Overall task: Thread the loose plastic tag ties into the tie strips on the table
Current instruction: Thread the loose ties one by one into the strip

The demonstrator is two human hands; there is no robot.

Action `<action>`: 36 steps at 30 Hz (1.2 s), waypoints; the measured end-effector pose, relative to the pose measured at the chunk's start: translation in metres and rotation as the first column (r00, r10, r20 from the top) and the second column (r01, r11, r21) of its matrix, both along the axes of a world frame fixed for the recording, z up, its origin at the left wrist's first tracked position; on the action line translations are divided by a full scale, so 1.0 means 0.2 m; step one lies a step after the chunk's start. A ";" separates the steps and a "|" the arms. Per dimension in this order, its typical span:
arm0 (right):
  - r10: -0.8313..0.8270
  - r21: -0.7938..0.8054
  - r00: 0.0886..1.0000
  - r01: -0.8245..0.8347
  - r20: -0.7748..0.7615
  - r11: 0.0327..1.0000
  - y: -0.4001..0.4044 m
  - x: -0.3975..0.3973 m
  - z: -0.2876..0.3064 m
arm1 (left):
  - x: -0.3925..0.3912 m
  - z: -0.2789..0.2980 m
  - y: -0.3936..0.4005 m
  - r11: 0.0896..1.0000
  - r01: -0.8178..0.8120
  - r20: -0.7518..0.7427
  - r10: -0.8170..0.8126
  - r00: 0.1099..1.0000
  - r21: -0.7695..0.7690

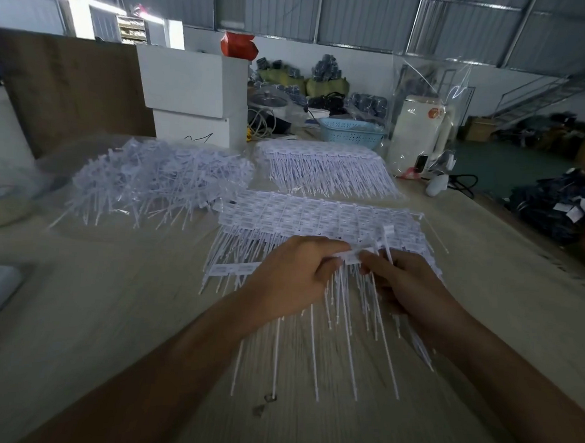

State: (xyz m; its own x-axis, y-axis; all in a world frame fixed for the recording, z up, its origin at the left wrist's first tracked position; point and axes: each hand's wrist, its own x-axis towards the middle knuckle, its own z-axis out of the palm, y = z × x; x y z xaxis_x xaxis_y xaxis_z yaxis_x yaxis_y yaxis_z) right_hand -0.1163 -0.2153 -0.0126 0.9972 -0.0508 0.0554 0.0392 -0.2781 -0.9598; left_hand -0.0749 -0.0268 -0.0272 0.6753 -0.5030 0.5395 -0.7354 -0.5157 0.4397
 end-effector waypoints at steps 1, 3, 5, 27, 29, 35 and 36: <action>-0.009 0.007 1.000 0.009 0.006 1.000 0.00 0.00 0.00 | 0.00 0.00 0.00 1.000 -0.015 0.004 0.015 1.000 0.007; -0.012 0.054 1.000 0.012 0.001 0.998 -0.01 0.01 0.00 | -0.01 0.00 0.00 0.998 -0.038 0.016 0.037 0.999 0.041; 0.015 0.066 1.000 -0.015 -0.003 0.998 -0.01 0.00 0.00 | -0.02 -0.01 -0.01 0.997 -0.059 0.033 0.058 0.998 0.045; 0.173 -0.199 0.937 -0.115 0.305 0.973 -0.03 0.00 -0.02 | -0.01 0.01 0.00 0.989 0.005 -0.027 -0.009 1.000 -0.148; 0.181 -0.255 0.926 -0.097 0.331 0.962 -0.03 0.00 -0.01 | -0.01 0.01 0.00 0.987 0.011 -0.054 -0.020 0.998 -0.160; 0.183 -0.395 0.861 0.022 0.475 0.919 -0.03 0.00 -0.02 | 0.01 0.02 0.00 0.963 0.009 -0.216 -0.070 0.974 -0.271; 0.161 -0.351 0.870 0.015 0.466 0.936 -0.03 0.00 -0.02 | 0.00 0.02 0.00 0.960 0.011 -0.197 -0.069 0.978 -0.281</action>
